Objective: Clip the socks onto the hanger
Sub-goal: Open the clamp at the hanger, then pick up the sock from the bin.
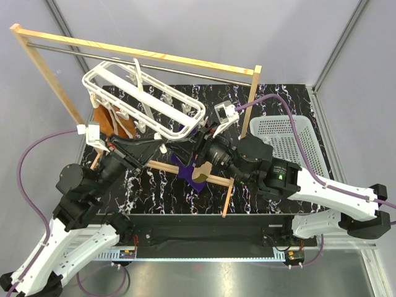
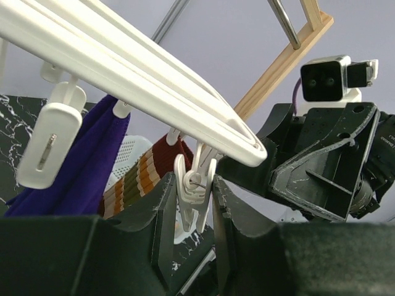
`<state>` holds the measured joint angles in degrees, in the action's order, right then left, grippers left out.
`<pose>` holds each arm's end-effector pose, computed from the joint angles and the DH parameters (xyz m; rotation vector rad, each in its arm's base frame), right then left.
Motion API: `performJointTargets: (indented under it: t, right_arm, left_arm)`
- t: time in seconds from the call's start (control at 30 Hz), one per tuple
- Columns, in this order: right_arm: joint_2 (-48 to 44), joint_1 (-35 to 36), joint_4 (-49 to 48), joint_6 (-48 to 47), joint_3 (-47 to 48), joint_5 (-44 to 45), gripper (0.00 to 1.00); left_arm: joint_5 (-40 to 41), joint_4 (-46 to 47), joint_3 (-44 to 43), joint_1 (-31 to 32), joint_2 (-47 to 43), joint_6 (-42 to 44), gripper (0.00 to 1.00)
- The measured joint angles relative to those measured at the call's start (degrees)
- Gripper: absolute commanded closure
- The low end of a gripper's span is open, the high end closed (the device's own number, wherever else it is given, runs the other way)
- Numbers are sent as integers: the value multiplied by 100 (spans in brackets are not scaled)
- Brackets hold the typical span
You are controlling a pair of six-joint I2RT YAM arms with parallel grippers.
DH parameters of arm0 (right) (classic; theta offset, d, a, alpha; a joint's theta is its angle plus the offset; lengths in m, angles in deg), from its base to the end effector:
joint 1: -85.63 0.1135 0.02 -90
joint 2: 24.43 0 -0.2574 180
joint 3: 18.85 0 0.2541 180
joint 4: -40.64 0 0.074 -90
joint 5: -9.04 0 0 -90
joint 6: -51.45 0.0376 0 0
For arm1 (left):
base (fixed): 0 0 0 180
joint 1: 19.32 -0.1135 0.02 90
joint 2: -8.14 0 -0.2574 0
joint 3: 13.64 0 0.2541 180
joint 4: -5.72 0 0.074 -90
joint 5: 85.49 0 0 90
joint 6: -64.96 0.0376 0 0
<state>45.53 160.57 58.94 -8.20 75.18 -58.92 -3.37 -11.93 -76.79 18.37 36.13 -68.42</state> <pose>0.0843 0.2591 0.4699 -0.2813 1.5732 1.1891 0.0812 -0.0692 0.4141 0.0608 1.3805 -1.2917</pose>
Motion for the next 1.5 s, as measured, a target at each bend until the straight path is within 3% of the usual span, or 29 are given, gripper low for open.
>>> performJointTargets:
  t: [0.4,0.5,0.73,0.9,0.93,1.0,1.03,1.13,1.17,1.33,1.37,1.4,1.5]
  right_arm:
    - [44,-59,385,-96,68,-575,26]
    - [52,-70,719,-105,68,-966,20]
    - [-162,-72,1950,-280,-46,-1259,18]
    - [-789,-72,2898,-479,-289,-1008,32]
    - [-973,-72,3062,-492,-352,-876,43]
    - [-1397,-76,3309,-490,-498,-522,56]
    - [-1635,-76,3405,-472,-573,-361,70]
    - [-2334,-76,3574,-396,-820,-11,91]
    - [-2492,-76,3624,-361,-868,63,94]
    - [-2931,-76,4109,197,-916,927,91]
    - [-2900,-76,4330,415,-916,1198,88]
    - [-2837,-76,4599,660,-914,1497,80]
    - [-2496,-76,5676,1683,-820,2361,74]
  left_arm:
    - [420,-1613,-1051,7,636,-1003,100]
    - [525,-1781,-1051,4,638,-1191,100]
    - [737,-1939,-1029,7,544,-1233,100]
    - [925,-2070,-1027,7,437,-1126,100]
    - [964,-2090,-1027,7,428,-1099,100]
    - [1032,-2131,-1027,7,415,-1058,100]
    - [1067,-2157,-1027,7,409,-1040,100]
    - [1126,-2190,-1027,7,396,-999,100]
    - [1139,-2194,-1027,7,398,-988,100]
    - [1158,-2205,-1027,7,398,-949,100]
    - [1158,-2205,-1027,7,398,-942,100]
    - [1158,-2208,-1027,7,398,-938,100]
    - [1158,-2205,-1027,7,398,-931,100]
